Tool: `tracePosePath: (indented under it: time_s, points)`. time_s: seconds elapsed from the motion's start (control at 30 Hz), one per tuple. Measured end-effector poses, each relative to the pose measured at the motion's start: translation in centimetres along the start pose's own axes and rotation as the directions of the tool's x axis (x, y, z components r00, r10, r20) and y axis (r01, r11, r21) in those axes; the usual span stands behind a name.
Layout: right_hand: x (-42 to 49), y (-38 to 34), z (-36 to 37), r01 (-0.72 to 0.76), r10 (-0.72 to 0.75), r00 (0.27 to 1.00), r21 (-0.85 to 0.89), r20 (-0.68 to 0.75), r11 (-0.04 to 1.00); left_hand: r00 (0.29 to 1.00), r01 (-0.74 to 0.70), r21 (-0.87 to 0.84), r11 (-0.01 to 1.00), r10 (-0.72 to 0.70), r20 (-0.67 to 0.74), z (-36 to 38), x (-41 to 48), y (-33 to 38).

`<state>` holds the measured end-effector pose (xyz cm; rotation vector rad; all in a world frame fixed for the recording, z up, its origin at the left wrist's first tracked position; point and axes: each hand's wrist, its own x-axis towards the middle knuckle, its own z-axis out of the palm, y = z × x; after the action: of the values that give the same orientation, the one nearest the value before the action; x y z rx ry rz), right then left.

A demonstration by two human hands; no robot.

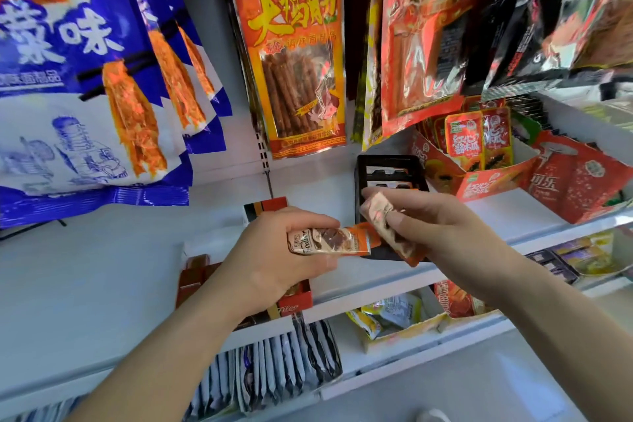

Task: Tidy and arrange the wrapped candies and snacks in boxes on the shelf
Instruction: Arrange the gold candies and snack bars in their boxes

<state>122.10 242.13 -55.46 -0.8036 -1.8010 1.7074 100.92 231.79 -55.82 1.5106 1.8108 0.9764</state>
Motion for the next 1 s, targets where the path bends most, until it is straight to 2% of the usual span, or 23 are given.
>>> tracePosePath:
  time_s: [0.13, 0.27, 0.37, 0.47, 0.53, 0.6, 0.73, 0.8, 1.0]
  points:
    - [0.1, -0.2, 0.0, 0.044, -0.045, 0.999, -0.225, -0.003, 0.973, 0.999, 0.013, -0.022, 1.000, -0.012, 0.032, 0.7, 0.0, 0.7]
    - [0.2, -0.2, -0.5, 0.047, -0.054, 0.998, -0.246, -0.021, 0.968, 0.999, 0.012, -0.035, 0.999, -0.010, 0.052, 1.1, -0.1, 1.2]
    - [0.3, -0.1, 0.0, 0.075, -0.082, 0.997, -0.340, -0.007, 0.938, 0.998, 0.017, -0.058, 0.998, -0.013, 0.059, 1.3, 0.0, 1.3]
    - [0.6, 0.2, 0.6, 0.076, -0.120, 0.990, -0.438, -0.073, 0.896, 0.997, 0.001, -0.054, 0.999, 0.003, 0.078, 1.5, 0.1, 1.3]
    - [0.7, 0.2, 0.9, 0.029, -0.094, 0.987, -0.434, -0.128, 0.901, 0.997, -0.007, -0.060, 0.998, 0.012, 0.077, 1.5, 0.1, 1.4]
    - [1.0, 0.2, 0.9, -0.060, 0.002, 0.989, -0.387, -0.146, 0.920, 0.997, -0.011, -0.069, 0.998, 0.017, 0.078, 1.4, 0.1, 1.4]
    - [0.9, 0.3, 1.1, -0.200, 0.216, 0.976, -0.273, 0.026, 0.941, 0.995, -0.009, -0.099, 0.995, 0.018, 0.096, 1.4, 0.1, 1.4]
    - [1.0, 0.4, 1.5, -0.201, 0.221, 0.974, -0.259, 0.050, 0.945, 0.995, -0.025, -0.107, 0.994, 0.035, 0.095, 1.6, 0.1, 1.3]
    - [1.4, 0.7, 2.0, -0.184, 0.182, 0.983, -0.242, -0.028, 0.953, 0.997, -0.057, -0.136, 0.989, 0.064, 0.047, 1.8, 0.4, 1.1]
